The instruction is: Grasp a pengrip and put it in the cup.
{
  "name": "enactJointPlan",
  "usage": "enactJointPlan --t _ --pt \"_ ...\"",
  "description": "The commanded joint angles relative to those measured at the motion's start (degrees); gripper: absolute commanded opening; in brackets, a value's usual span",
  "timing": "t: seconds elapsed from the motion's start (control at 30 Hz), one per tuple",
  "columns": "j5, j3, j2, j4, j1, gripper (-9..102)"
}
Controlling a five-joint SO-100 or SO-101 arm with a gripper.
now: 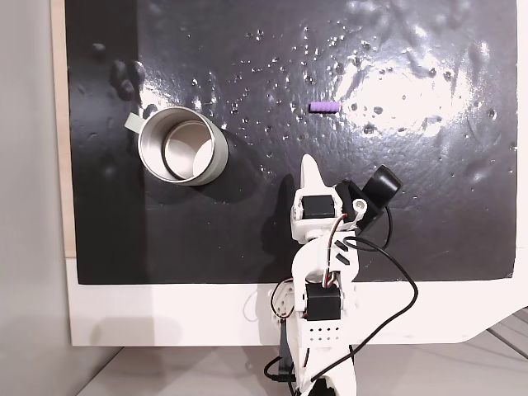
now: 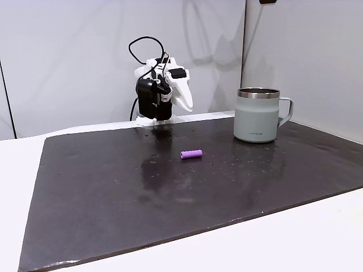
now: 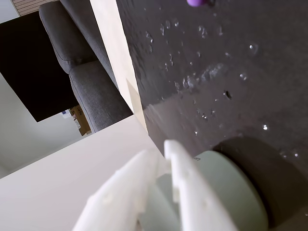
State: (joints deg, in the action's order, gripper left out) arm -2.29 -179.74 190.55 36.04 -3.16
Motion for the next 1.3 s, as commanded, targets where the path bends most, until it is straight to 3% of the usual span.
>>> enactJointPlan --t 0.0,0.7,0.93,1.1,1.27 --pt "0.62 -2.99 0.7 0.18 -0.44 0" --pt "1.41 -0.88 0.7 1.32 0.62 0" --pt "4.75 12.13 -2.37 7.73 1.32 0" --pt "4.83 29.62 -20.92 9.93 2.46 0" --pt "3.96 51.77 -41.04 17.75 2.46 0"
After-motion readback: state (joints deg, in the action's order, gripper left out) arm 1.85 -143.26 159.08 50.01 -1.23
